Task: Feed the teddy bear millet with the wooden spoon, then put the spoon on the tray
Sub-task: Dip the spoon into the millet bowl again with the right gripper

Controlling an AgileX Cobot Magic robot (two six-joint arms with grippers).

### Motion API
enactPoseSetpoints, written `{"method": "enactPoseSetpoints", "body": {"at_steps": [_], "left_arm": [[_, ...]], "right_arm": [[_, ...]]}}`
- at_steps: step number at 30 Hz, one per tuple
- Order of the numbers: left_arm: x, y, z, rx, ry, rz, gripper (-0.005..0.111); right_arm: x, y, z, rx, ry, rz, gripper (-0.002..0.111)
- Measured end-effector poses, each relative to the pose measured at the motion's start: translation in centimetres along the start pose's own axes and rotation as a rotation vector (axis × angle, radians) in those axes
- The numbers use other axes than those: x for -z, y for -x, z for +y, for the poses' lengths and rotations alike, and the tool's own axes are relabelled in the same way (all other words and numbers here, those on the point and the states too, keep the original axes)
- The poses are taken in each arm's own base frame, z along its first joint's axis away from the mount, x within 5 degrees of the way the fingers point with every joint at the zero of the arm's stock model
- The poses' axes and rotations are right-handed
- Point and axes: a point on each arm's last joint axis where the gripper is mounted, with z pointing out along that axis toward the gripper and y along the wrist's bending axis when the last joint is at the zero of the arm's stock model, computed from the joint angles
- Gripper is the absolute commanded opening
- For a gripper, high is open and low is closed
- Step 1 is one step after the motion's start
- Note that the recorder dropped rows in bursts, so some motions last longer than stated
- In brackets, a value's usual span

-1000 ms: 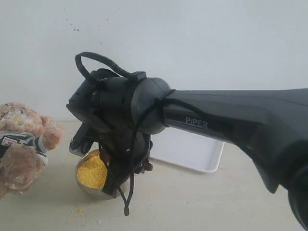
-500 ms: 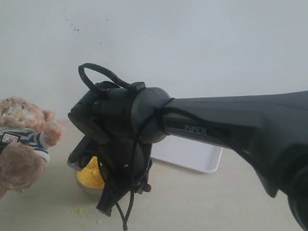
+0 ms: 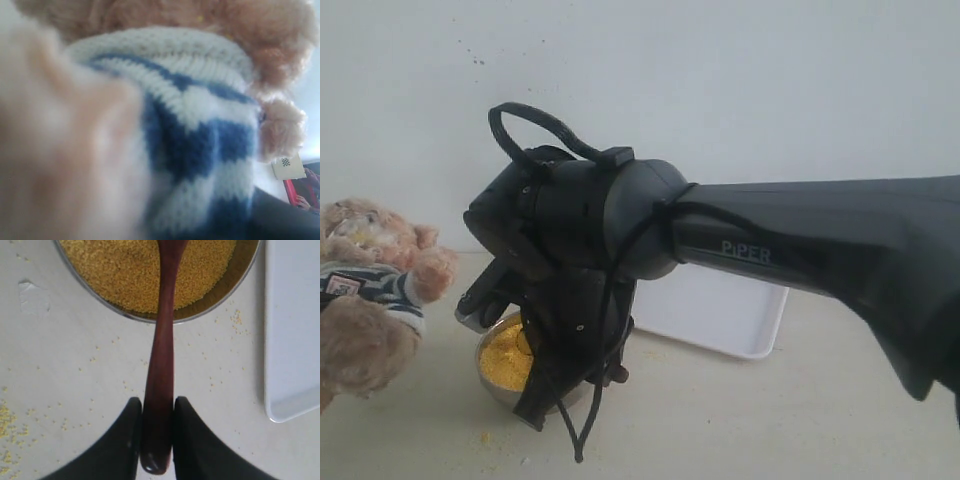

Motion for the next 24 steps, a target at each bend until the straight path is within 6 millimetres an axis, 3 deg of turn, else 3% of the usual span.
{"method": "enactPoseSetpoints", "body": {"at_steps": [12,24], "left_arm": [[0.0,-0.2,-0.3,-0.008,-0.037,0.021,0.004],[0.0,-0.3,-0.3,-0.007,-0.038,0.025,0.004]], "right_arm": [[-0.1,-0.5,-1.0,-0.023,0.015,0.024,0.0],[1.4,-0.9,-2.8,-0.003,-0.07,-0.002,0.0]]}}
